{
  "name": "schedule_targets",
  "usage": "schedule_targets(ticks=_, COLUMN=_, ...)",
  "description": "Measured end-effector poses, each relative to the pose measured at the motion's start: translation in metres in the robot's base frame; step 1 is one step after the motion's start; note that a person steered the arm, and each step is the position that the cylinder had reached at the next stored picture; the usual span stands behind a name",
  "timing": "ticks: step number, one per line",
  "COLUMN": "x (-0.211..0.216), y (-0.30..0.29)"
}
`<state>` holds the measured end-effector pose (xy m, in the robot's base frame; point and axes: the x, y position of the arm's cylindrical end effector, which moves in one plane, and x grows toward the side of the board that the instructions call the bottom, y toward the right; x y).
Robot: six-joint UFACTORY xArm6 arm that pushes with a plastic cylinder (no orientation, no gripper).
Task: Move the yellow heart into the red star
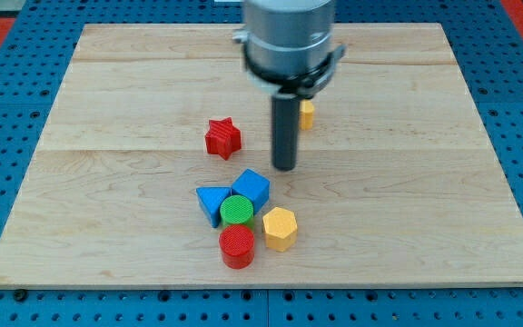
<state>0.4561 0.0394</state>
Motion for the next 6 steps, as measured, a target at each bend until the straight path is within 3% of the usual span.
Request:
schedule_targets(ticks=1, x=-0.044, y=0.093)
schedule_targets(ticks=2, x=-0.072, y=0.09)
schedule_targets(ticks=3, x=-0.072, y=-0.01)
schedule_targets(ticks=4, x=-0.04, y=-0.066)
schedule_targets(ticks=6, x=-0.098, y=-0.047)
